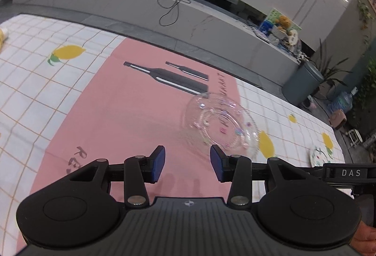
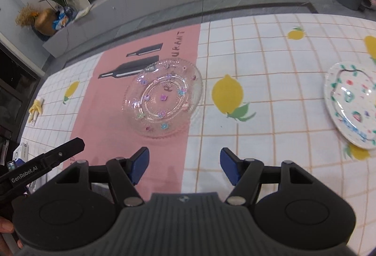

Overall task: Organize plates and bowls
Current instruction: 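Move both grippers to the second glass plate on the pink runner, then close both grippers on the rim of the second glass plate, then carry the second glass plate with both grippers and lower it onto the first, then open both grippers and withdraw from the stacked glass plates, then move both grippers toward the rim of the white painted 'fruity' plate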

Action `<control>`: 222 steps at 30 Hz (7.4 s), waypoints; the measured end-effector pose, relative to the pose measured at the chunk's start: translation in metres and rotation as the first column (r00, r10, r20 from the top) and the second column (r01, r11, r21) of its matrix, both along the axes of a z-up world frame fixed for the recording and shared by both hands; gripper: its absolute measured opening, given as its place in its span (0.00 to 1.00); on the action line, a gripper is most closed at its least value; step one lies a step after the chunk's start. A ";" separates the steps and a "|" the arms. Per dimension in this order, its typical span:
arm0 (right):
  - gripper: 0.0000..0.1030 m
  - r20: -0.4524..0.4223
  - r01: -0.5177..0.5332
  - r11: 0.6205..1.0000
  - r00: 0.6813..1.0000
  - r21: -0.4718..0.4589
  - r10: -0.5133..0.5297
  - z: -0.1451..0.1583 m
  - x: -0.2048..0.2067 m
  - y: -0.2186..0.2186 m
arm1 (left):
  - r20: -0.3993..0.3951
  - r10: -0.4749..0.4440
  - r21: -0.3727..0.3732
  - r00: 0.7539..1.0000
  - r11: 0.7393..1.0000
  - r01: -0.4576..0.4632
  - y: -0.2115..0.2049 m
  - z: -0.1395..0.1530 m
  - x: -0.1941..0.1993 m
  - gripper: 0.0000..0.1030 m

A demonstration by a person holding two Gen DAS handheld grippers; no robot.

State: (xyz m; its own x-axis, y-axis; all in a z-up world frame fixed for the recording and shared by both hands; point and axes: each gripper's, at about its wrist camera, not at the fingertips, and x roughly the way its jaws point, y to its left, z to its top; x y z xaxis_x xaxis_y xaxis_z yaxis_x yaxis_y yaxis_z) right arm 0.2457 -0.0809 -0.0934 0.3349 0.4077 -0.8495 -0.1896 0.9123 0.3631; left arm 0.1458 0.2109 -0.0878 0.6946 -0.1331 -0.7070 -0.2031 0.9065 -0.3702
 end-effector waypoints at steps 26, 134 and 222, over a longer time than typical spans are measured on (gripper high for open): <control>0.51 -0.057 0.044 0.998 0.998 0.049 -0.042 -0.053 0.086 0.020 | -0.016 0.057 -0.083 0.998 0.995 -0.058 0.008 -0.051 0.068 0.51; 0.07 0.122 0.306 0.948 0.941 0.087 -0.315 -0.030 -0.219 -0.236 | -0.100 -0.218 0.161 0.971 0.959 0.232 -0.259 -0.029 -0.135 0.06; 0.37 0.141 0.522 0.811 0.811 0.264 -0.568 -0.072 -0.013 -0.320 | -0.008 -0.146 0.132 0.989 0.980 0.146 -0.325 0.001 0.109 0.26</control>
